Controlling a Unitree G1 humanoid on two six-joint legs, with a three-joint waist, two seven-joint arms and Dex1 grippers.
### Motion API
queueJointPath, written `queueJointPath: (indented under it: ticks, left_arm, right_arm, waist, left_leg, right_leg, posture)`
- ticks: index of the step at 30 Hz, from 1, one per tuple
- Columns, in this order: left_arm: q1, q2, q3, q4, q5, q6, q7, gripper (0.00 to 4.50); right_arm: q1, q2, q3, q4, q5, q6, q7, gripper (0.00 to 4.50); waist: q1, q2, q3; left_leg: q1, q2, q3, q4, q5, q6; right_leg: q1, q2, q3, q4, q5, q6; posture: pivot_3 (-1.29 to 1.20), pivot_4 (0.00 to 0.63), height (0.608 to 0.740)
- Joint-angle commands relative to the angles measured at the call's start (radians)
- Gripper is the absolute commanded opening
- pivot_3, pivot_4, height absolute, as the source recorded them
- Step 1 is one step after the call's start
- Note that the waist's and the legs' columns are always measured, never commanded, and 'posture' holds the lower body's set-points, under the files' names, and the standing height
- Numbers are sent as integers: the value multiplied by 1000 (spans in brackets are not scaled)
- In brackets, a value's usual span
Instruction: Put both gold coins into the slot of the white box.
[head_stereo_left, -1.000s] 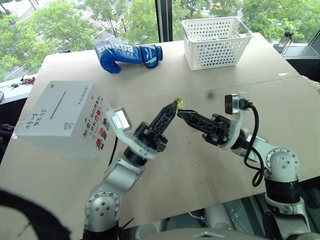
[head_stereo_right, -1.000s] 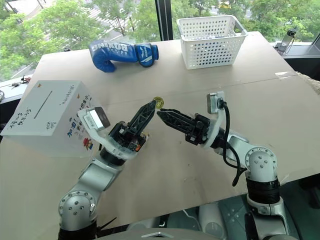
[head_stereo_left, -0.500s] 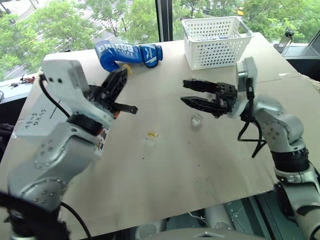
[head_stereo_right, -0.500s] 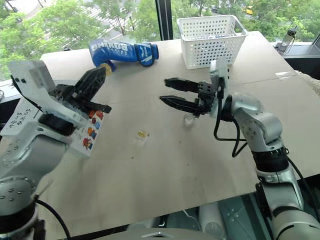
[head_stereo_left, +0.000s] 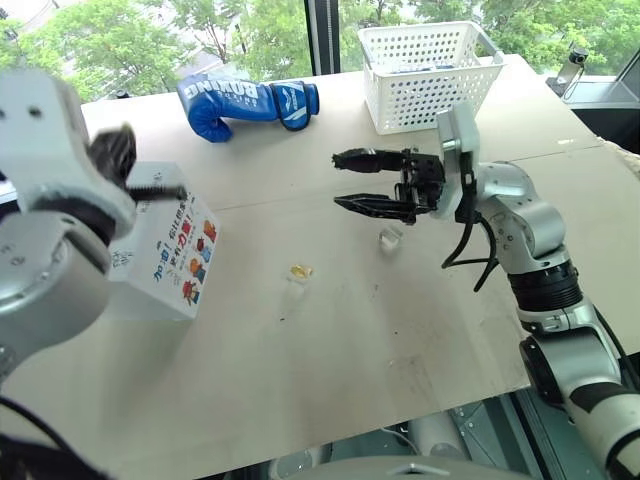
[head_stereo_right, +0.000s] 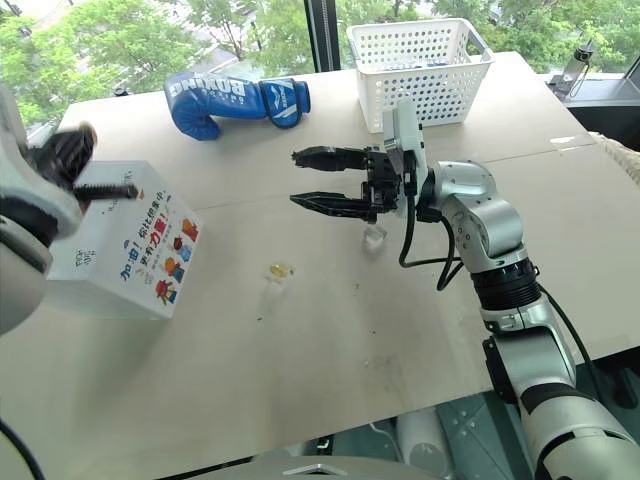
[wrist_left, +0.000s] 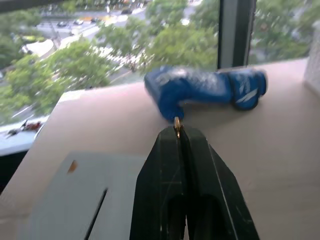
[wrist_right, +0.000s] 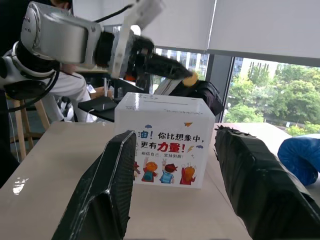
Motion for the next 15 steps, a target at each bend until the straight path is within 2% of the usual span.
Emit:
queueJointPath:
  ticks: [1,6,15]
  left_arm:
    - [122,-46,135,-32,81,5,-93,0]
    - [256,-55,225,-16,194,38,-300,0]
    - [284,-83,234,58,317,39,-557,0]
  right_arm:
    - [-27,20,-29,-53,29,14,-6,2695]
    - [-20,36,-32,-96,37,39,-24,2695]
    - [2,37,-41,-117,27,36,-45,2695]
  waist:
    - [2,0,0]
    - [7,0,0]
    - [4,0,0]
  left_leg:
    - [0,0,0,0,0,0]
    - [0,-1,0,1,0,0]
    - [1,-1,0,1,0,0]
  right_leg:
    - [0,0,0,0,0,0]
    - [1,0,-1,0,0,0]
    - [2,0,-1,0,0,0]
  posture:
    - [0,150,721]
    - [0,150,721]
    - [0,150,721]
